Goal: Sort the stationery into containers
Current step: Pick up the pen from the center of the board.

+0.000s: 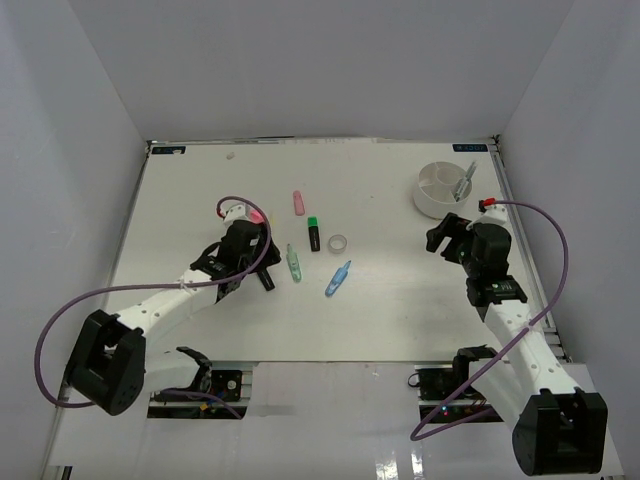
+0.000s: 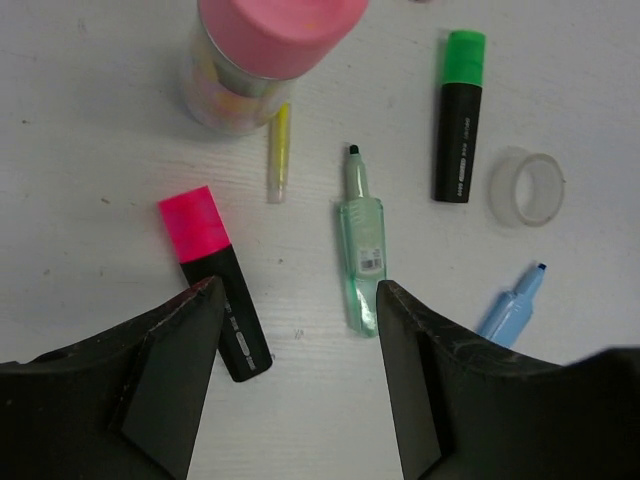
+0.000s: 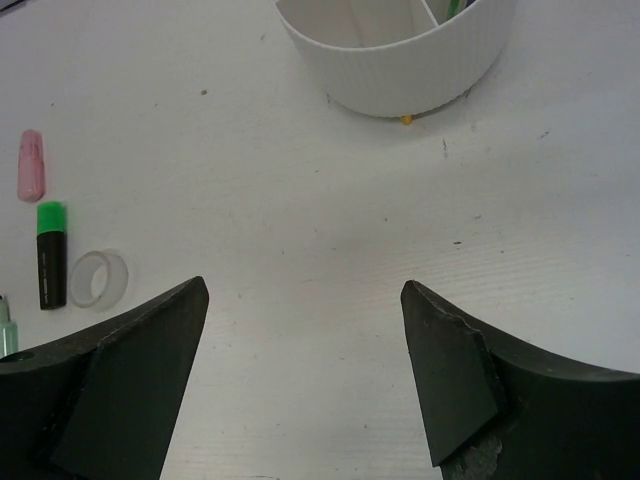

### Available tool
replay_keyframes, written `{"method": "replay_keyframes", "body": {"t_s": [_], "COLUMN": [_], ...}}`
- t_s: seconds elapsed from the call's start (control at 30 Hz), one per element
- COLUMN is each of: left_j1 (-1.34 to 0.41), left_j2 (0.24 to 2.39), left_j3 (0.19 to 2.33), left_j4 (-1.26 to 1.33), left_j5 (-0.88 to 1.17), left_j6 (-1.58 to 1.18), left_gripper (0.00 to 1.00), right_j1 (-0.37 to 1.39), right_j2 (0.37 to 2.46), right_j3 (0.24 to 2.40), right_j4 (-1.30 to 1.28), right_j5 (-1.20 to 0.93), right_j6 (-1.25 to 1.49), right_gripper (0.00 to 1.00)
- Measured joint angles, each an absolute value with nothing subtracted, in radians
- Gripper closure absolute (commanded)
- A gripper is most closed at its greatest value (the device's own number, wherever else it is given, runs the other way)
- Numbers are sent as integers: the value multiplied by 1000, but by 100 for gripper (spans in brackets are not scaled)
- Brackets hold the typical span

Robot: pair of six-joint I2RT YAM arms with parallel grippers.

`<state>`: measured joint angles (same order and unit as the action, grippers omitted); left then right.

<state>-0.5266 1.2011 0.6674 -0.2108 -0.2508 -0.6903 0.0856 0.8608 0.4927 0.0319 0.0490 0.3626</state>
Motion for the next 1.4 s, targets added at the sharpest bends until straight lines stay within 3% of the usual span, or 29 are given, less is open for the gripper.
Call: {"method": "replay_keyframes", "body": {"t_s": [0.43,0.93,1.4], "left_j1": [-531,-562,-564], "left_j2": [1404,1591,1666], "left_j3": [691,762,794], "left_j4": [-2,14,8], "left_j5": [-356,-446,-472], "left_j6": [-624,-603,-612], "left_gripper": [40,45,56], "right_j1": [106,107,113], "right_j2": [861,860,855], "right_j3": [492,482,476], "right_j4": [37,55,55], "right_j5": [49,52,57], "right_j6": [359,359,359], "right_gripper": [16,16,16]}}
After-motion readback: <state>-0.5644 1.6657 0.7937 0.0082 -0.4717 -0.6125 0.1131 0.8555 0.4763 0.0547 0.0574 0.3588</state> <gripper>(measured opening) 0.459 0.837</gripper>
